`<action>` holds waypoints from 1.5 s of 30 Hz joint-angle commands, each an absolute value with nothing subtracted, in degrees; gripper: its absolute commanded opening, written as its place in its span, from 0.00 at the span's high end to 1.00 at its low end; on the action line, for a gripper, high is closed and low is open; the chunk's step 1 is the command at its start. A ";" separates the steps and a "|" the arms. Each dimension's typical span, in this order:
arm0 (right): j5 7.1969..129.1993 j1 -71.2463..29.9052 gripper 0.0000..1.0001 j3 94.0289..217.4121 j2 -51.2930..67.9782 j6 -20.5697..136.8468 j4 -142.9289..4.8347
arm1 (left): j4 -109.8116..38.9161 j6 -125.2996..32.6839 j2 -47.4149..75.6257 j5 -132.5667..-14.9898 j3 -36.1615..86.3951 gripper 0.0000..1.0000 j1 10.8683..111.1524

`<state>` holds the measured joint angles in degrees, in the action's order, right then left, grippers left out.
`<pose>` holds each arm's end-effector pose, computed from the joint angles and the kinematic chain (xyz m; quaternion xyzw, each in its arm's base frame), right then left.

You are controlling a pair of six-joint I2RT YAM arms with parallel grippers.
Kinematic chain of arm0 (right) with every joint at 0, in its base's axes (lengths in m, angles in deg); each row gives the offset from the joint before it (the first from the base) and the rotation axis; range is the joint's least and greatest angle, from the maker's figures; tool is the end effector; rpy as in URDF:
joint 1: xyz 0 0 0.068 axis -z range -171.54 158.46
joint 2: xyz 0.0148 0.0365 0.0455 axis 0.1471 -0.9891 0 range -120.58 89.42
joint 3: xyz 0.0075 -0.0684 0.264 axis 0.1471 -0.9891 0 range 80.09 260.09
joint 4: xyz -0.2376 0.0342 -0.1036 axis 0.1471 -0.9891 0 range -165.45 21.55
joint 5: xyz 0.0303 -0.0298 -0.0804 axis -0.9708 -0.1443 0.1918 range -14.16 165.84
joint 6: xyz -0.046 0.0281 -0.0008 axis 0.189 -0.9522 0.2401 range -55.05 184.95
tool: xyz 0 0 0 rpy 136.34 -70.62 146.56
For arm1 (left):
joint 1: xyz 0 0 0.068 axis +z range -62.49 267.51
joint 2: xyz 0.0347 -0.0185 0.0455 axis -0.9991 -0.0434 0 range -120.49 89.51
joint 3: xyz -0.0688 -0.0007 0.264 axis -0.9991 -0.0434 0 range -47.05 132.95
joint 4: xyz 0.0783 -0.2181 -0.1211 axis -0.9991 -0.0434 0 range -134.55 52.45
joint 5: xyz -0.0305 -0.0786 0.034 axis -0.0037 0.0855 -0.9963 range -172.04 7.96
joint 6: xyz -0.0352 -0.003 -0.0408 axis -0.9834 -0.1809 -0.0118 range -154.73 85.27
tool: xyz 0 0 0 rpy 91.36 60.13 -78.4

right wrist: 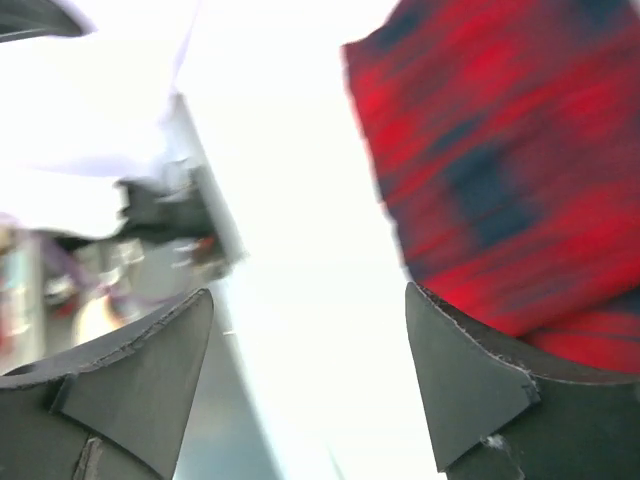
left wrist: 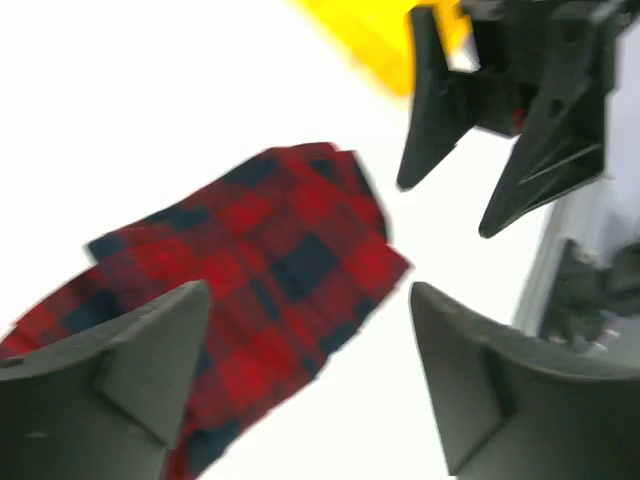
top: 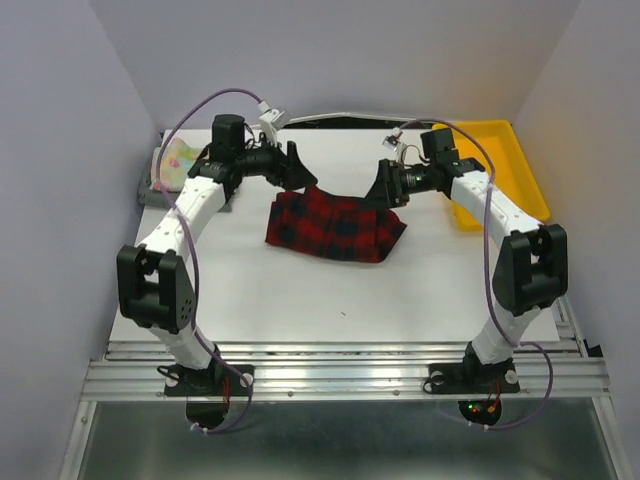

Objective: Fold and stack the skirts

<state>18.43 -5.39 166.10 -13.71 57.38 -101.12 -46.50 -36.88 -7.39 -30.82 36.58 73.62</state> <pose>0.3735 0.1230 0.2847 -0.2099 0.8134 0.4992 0.2124 0.3749 -0.1214 0.3413 0.3163 0.7200 -0.4255 0.4478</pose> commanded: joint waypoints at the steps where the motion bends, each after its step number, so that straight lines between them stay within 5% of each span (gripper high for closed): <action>1: 8.52 -7.71 0.18 157.71 -12.79 47.04 -94.65 | -44.76 -43.42 -6.46 -23.77 27.93 0.22 73.01; 10: 7.54 -8.95 0.28 151.64 -25.79 46.40 -90.43 | -37.99 -51.33 -17.44 -25.43 18.70 0.49 73.71; 21: 20.65 -1.04 0.32 149.43 -36.27 57.31 -95.43 | -41.50 -44.58 -30.73 -37.04 18.16 0.50 78.98; 35: 19.85 -1.04 0.36 177.10 -26.50 71.73 -116.88 | -49.08 -34.99 -8.92 -27.20 30.35 0.35 78.11; 45: 18.44 -1.56 0.39 188.36 -38.18 67.40 -110.29 | -39.23 -42.46 -27.18 -24.47 46.28 0.46 74.33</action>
